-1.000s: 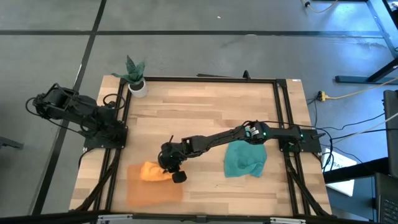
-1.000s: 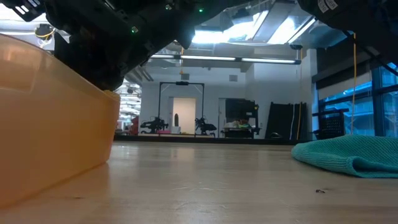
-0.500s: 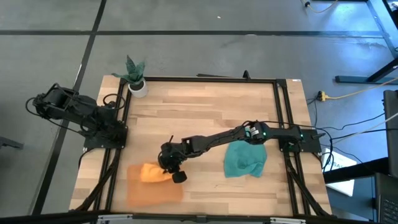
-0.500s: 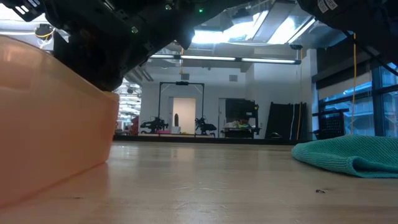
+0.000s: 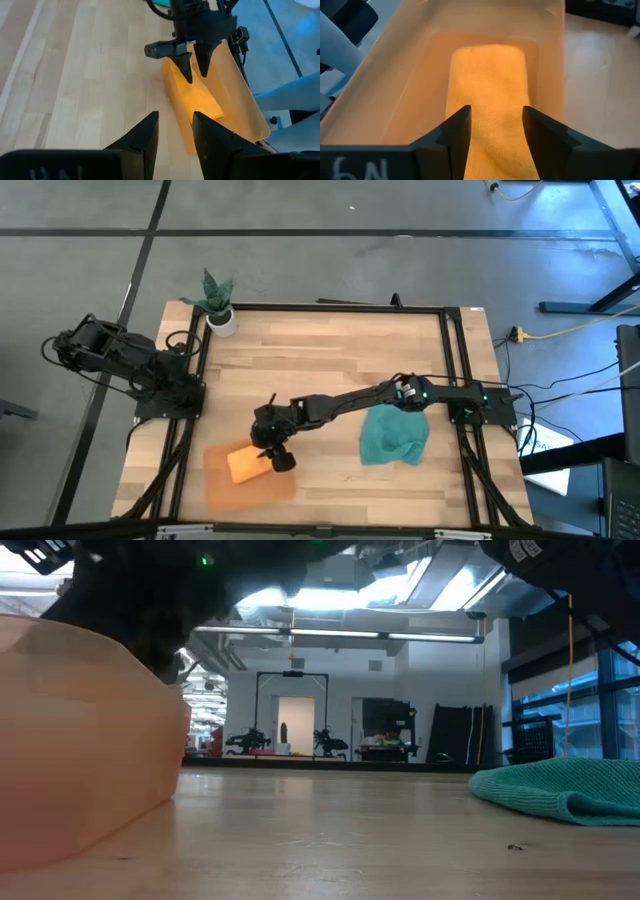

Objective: Roll microfiber towels into tight, uniform cylinder then place into a basket
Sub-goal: Put the rolled orange microfiber towel into the bin, then roll the blue microfiber towel

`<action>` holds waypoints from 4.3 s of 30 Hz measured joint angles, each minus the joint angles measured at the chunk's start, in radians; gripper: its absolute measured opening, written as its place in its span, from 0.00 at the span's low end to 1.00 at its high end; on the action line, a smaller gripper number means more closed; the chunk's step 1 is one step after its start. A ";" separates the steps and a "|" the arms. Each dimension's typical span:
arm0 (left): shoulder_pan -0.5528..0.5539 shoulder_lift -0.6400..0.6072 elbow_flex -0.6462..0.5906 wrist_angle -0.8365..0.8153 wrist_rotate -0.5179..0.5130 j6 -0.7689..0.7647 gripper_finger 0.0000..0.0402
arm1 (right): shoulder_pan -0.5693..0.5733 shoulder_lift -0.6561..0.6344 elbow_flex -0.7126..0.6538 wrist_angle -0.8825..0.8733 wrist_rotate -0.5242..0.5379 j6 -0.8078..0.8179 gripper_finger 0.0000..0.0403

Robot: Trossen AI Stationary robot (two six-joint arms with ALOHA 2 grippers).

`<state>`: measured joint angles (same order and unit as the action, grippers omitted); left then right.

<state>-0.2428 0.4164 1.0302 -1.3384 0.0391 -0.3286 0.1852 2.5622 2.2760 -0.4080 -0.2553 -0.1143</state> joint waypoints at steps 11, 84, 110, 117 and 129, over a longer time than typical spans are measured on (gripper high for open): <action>0.000 0.000 0.000 0.000 0.000 0.000 0.27 | -0.003 -0.002 0.079 -0.206 0.003 0.071 0.43; 0.000 0.000 0.000 0.000 0.010 0.049 0.27 | 0.016 -0.153 -0.263 -0.139 -0.034 0.475 0.43; 0.000 0.000 0.000 0.100 -0.064 0.082 0.27 | -0.030 -0.155 -0.071 -0.443 -0.023 0.413 0.43; 0.000 0.053 0.000 0.202 -0.082 0.139 0.27 | -0.038 -0.209 0.046 -0.813 0.138 0.371 0.43; 0.000 0.287 0.000 0.358 -0.098 0.231 0.27 | -0.054 -0.324 0.034 -1.165 0.356 0.424 0.43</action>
<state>-0.2428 0.7031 1.0302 -0.9807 -0.0589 -0.0975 0.1314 2.2378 2.3099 -1.5732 0.1007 0.3095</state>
